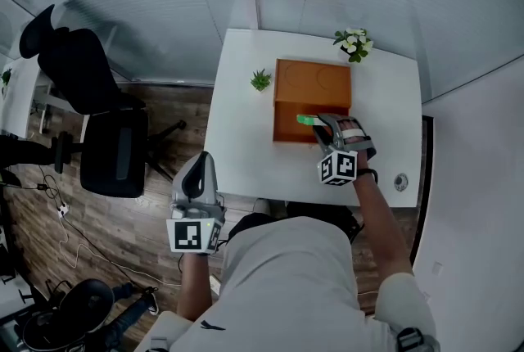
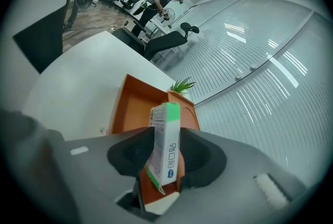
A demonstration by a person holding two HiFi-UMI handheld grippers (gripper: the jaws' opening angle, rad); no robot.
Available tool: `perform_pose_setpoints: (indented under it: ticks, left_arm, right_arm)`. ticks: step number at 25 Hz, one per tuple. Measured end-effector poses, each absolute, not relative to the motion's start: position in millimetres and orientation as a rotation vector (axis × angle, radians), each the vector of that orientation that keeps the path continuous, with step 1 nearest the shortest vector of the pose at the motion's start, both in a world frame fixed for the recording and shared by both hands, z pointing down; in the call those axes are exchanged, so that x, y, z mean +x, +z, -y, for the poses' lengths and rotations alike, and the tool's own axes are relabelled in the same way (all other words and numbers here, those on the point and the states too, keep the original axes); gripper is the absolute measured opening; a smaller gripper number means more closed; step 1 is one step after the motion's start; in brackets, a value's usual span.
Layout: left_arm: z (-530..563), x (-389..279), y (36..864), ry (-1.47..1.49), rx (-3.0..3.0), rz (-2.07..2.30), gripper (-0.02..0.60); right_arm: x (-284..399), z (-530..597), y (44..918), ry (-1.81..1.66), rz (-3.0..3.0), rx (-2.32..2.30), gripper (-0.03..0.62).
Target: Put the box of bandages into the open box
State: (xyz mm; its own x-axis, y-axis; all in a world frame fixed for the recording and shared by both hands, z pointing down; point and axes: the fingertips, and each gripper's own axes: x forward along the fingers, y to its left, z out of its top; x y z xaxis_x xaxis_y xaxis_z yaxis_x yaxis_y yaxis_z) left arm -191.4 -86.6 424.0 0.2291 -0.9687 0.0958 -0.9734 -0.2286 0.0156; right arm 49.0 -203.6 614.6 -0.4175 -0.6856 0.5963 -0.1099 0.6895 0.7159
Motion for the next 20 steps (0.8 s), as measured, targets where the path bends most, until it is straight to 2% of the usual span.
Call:
perform_pose_setpoints:
  ticks: [9,13,20]
  left_arm:
    - [86.7,-187.0,422.4,0.084,2.427,1.89,0.006]
    - [89.6,-184.5,423.7,0.084,2.435,1.873,0.006]
    - [91.6,-185.8,426.1,0.086,2.444,1.864,0.006]
  right_arm:
    - [55.9,207.6,597.4,-0.718,1.936,0.68,0.159]
    - [59.7,208.6,584.5,-0.586,2.041,0.781,0.158]
    - [79.2,199.8,508.7,-0.211,2.415,1.179,0.075]
